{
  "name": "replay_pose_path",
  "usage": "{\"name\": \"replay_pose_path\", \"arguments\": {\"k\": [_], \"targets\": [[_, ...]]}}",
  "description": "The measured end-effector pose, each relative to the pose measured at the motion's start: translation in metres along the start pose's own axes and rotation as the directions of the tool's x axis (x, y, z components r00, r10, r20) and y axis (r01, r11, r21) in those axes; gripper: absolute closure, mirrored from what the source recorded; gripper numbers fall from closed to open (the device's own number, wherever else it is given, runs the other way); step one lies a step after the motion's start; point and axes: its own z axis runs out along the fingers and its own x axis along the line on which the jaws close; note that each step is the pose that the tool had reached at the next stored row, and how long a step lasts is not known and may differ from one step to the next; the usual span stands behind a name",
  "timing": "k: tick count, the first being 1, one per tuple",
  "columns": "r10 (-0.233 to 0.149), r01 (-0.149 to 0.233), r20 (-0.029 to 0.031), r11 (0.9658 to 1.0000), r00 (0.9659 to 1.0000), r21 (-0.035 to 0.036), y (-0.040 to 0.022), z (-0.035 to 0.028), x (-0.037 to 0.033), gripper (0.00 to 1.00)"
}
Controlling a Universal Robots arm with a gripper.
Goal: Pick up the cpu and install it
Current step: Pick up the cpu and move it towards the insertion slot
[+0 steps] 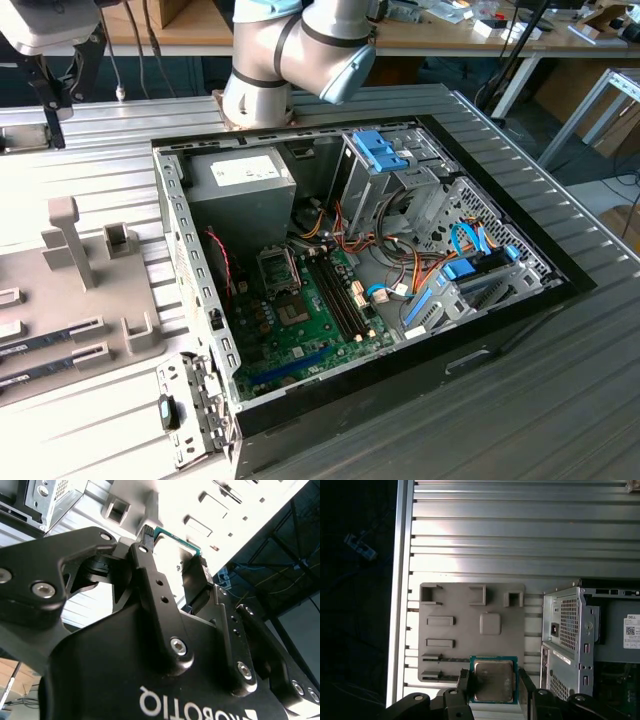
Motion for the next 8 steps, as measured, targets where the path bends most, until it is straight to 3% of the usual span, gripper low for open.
{"name": "replay_pose_path", "arguments": {"k": [8], "targets": [[0.000, 0.000, 0.0000, 1.0000, 1.0000, 0.0000, -0.0002, 0.0000, -0.0056, 0.53]]}}
